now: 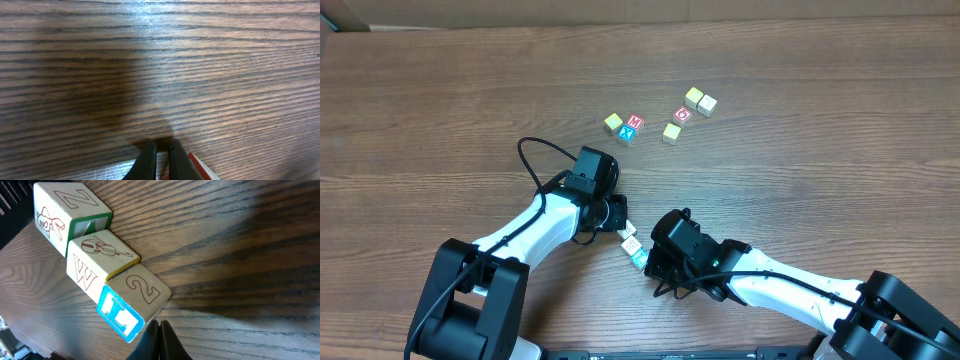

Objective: Flip 5 blocks

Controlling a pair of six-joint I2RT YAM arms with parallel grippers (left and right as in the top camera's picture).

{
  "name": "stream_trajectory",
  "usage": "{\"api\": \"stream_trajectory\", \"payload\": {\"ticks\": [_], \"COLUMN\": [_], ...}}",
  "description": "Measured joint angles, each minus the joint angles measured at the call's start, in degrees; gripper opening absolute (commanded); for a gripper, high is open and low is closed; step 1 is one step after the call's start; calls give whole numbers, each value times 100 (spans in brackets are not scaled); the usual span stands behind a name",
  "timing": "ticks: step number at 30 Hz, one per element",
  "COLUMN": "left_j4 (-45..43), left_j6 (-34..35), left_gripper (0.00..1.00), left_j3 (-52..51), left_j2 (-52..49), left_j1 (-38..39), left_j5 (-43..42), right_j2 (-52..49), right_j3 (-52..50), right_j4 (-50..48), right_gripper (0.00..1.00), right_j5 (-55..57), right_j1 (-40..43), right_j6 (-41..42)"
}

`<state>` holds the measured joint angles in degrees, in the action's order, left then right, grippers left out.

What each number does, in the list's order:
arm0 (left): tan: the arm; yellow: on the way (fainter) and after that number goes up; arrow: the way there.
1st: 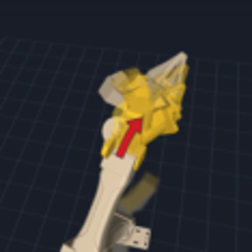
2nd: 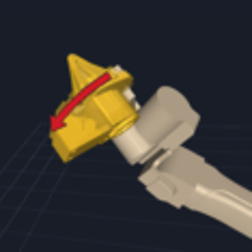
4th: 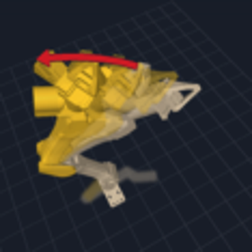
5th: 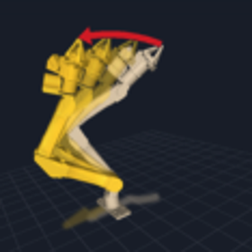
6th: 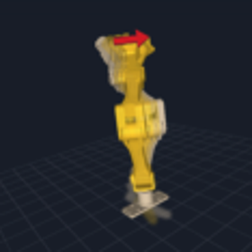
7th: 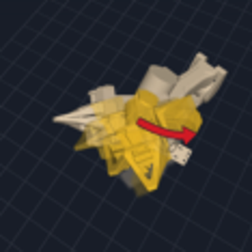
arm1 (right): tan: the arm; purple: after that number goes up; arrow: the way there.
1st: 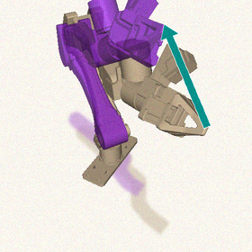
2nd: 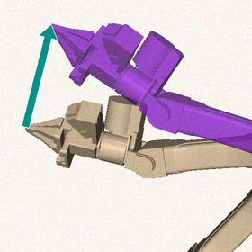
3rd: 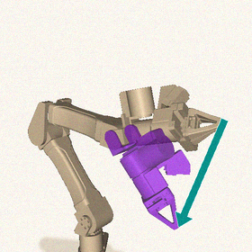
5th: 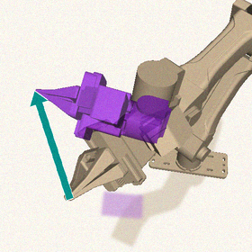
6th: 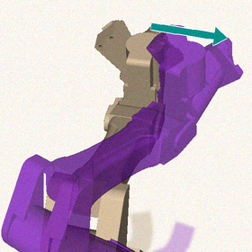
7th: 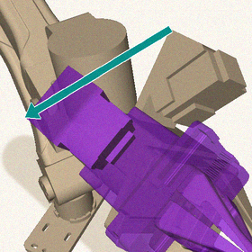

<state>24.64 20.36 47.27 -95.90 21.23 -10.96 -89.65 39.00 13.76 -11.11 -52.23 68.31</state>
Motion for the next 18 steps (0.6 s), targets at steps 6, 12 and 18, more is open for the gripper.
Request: {"api": "stream_trajectory", "payload": {"ticks": [6, 12, 18], "left_j4": [-2, -33, -50], "left_j6": [-92, -87, -90], "left_gripper": [4, 4, 4], "left_j3": [0, 52, 540], "left_j2": [0, -2, -2], "left_j1": [0, -160, -184], "left_j5": [9, 50, -107], "right_j2": [0, 0, 0], "right_j3": [0, 0, 0], "right_j4": [0, 68, 74], "right_gripper": [4, 4, 4], "right_j5": [0, 0, 0], "right_j1": [0, 0, 0], "right_j6": [48, 52, 55]}}
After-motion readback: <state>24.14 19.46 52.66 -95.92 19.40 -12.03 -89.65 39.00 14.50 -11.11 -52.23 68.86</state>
